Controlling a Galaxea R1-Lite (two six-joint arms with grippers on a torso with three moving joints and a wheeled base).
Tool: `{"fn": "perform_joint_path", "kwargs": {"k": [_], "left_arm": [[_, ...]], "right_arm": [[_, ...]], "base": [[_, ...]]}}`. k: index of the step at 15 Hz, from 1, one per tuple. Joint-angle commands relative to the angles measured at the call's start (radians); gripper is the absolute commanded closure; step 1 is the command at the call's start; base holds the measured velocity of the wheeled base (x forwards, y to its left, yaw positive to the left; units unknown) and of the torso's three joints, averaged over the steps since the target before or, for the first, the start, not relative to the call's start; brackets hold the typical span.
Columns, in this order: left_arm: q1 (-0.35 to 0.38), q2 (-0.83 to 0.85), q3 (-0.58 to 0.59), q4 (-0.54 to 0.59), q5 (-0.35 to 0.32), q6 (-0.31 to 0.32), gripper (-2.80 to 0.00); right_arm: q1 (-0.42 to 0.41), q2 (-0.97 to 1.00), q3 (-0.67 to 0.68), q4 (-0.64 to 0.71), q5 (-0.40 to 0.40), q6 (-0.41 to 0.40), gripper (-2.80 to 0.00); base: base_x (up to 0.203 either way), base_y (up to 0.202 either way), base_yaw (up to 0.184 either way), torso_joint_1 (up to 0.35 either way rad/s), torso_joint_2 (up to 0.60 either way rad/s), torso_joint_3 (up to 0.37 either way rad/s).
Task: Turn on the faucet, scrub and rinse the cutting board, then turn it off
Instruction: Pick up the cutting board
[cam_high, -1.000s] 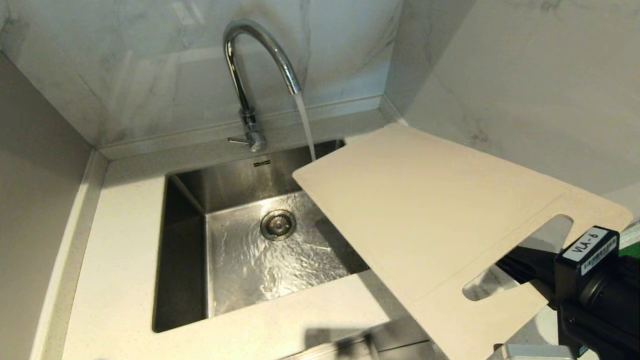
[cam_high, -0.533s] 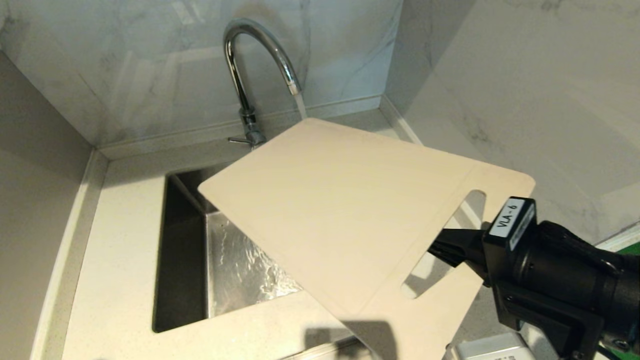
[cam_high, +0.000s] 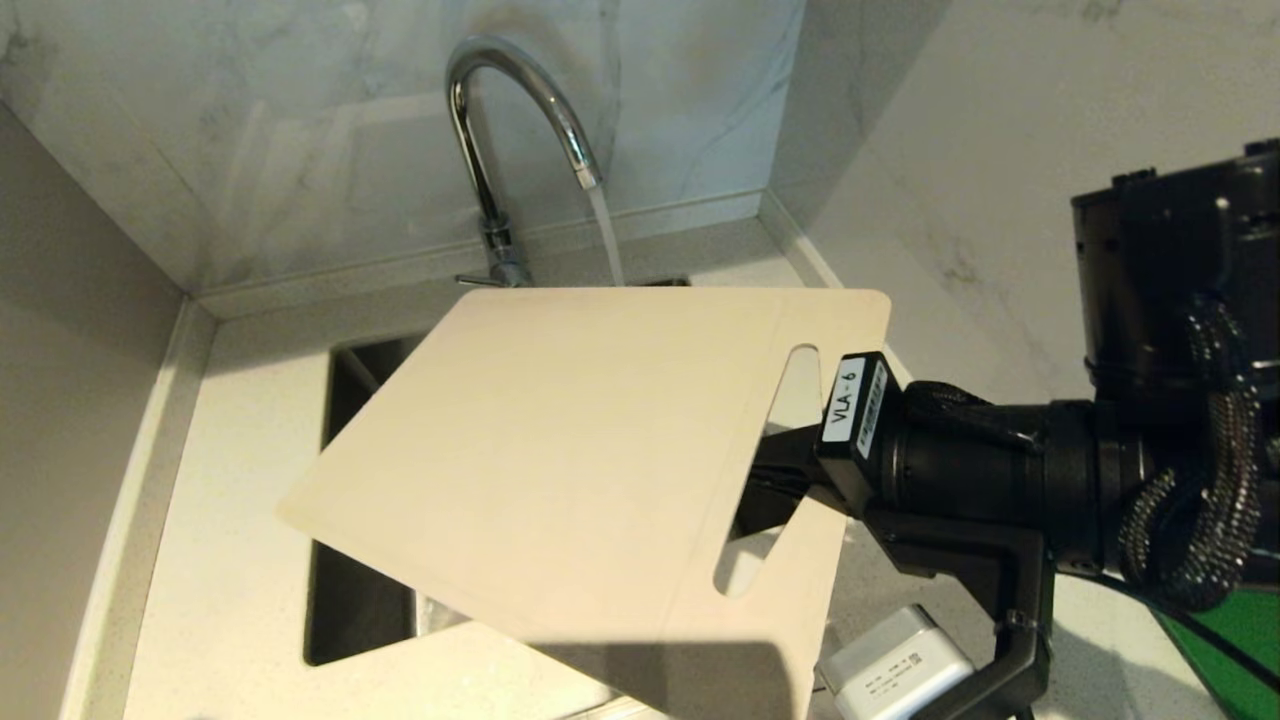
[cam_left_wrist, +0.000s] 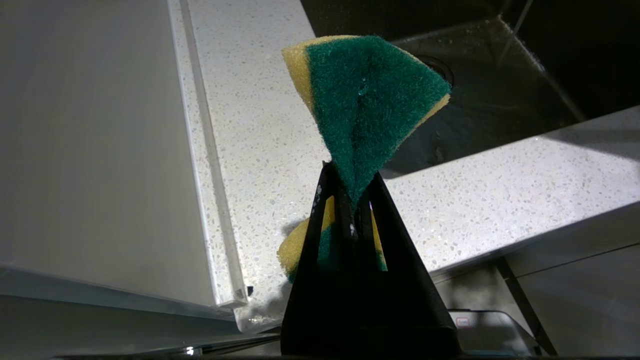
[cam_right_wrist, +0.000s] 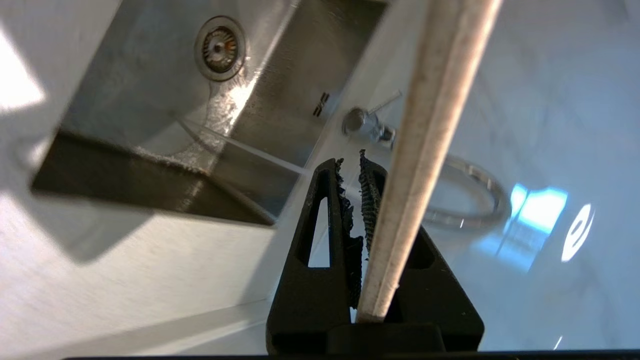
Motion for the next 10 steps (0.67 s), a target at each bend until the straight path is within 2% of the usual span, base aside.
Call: {"fn": "perform_joint_path", "kwargs": {"k": [1, 3, 6, 10], "left_arm": [[0.0, 0.001, 0.002, 0.0, 0.0, 0.0, 0.0], [0.0, 0.001, 0.002, 0.0, 0.0, 0.0, 0.0], [0.0, 0.001, 0.002, 0.0, 0.0, 0.0, 0.0], [0.0, 0.001, 0.002, 0.0, 0.0, 0.0, 0.0]], "right_arm": [[-0.047, 0.085, -0.151, 0.149, 0.04, -0.156, 0.0], [-0.085, 0.128, -0.215, 0.25, 0.064, -0.266, 0.0], [-0.088, 0.165, -0.218, 0.252, 0.043, -0.376, 0.0], [-0.1, 0.226, -0.233, 0.211, 0.035, -0.46, 0.0]], "base": [[0.0, 0.0, 0.0, 0.0, 0.0, 0.0], [0.0, 0.0, 0.0, 0.0, 0.0, 0.0], [0.0, 0.0, 0.0, 0.0, 0.0, 0.0], [0.0, 0.0, 0.0, 0.0, 0.0, 0.0]]}}
